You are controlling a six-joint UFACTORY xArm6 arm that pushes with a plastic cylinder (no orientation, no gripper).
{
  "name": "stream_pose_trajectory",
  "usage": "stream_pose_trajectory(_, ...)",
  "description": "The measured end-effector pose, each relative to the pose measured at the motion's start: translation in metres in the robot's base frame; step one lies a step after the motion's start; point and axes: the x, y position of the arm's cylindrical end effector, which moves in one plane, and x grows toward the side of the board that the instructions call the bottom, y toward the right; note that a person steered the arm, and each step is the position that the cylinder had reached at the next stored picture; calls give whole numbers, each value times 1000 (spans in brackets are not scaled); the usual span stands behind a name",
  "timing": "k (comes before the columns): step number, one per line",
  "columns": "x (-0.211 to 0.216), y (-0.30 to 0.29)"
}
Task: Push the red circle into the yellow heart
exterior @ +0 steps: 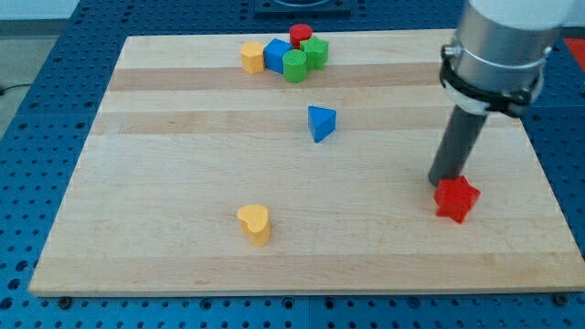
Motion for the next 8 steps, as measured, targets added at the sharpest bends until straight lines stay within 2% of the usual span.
stream_pose_trajectory(1, 5, 3)
stream_pose_trajectory(2, -48, 14)
stream_pose_trajectory(3, -149, 22)
stream_pose_trajectory(4, -274, 14)
stream_pose_trajectory(5, -309, -4)
stream_pose_trajectory(6, -311, -10)
stream_pose_trajectory(8, -308, -224)
